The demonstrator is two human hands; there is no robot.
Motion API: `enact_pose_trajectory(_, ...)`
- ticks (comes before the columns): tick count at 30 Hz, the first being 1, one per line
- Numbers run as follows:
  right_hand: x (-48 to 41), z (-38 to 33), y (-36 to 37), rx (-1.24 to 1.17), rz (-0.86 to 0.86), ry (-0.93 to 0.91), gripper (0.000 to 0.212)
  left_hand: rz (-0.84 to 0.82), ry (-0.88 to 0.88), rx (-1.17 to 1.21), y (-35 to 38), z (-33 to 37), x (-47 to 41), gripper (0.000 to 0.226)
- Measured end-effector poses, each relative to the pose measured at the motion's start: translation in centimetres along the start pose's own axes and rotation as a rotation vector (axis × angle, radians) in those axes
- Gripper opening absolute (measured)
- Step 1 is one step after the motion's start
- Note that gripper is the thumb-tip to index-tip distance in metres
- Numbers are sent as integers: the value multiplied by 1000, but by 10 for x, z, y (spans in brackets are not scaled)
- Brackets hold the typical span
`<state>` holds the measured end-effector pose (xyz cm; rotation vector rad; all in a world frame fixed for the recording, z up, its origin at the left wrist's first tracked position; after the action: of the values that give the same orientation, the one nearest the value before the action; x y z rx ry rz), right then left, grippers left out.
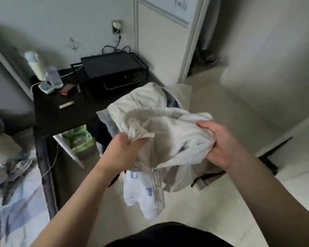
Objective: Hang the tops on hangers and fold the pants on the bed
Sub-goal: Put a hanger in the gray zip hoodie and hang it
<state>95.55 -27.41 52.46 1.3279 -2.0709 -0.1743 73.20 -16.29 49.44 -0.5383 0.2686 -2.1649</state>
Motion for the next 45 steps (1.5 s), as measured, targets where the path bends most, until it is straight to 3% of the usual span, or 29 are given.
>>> enact_pose_trajectory(3,5,-77,-41,-11,68,-164,36,-19,165,21,33,87,-39,52)
enact_pose_trajectory(5,12,-134,-57,-5,94,-284,27,-24,289,101,48,149,-63,45)
enact_pose_trajectory(9,19,-243,-66,66,91,-469,19,16,445,220,60,267,-110,68)
enact_pose_trajectory(12,20,-313,-69,92,134,-592,20,54,551,238,62,340,-150,48)
enact_pose_trajectory(16,21,-399,-67,153,215,-807,18,31,700,216,66,431,-205,49)
enact_pose_trajectory(23,36,-538,-52,303,616,-1027,3,-55,955,61,64,597,-270,46)
enact_pose_trajectory(28,43,-630,-44,384,767,-1117,11,-109,1052,123,59,702,-301,50)
enact_pose_trajectory(33,58,-691,-42,554,909,-1064,30,-164,1106,230,67,778,-314,27)
enact_pose_trajectory(36,74,-722,-47,749,1108,-955,33,-259,1138,337,77,815,-314,15)
enact_pose_trajectory(38,89,-740,-45,1009,1314,-897,32,-302,1139,411,82,834,-314,22)
enact_pose_trajectory(42,107,-760,-40,1542,1767,-732,36,-242,1157,470,89,858,-313,5)
enact_pose_trajectory(45,122,-768,-43,1826,2137,-596,36,-277,1144,500,102,875,-315,21)
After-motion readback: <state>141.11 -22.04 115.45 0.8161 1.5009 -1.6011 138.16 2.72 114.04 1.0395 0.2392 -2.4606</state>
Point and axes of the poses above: each hand's wrist, its own x-axis away from the middle knuckle, its own y-axis out of the palm, z = x × y, the point moved 6 cm from there along -x, towards the middle knuckle, and after that the axes turned 7 degrees about -z, right-handed, at the moved point
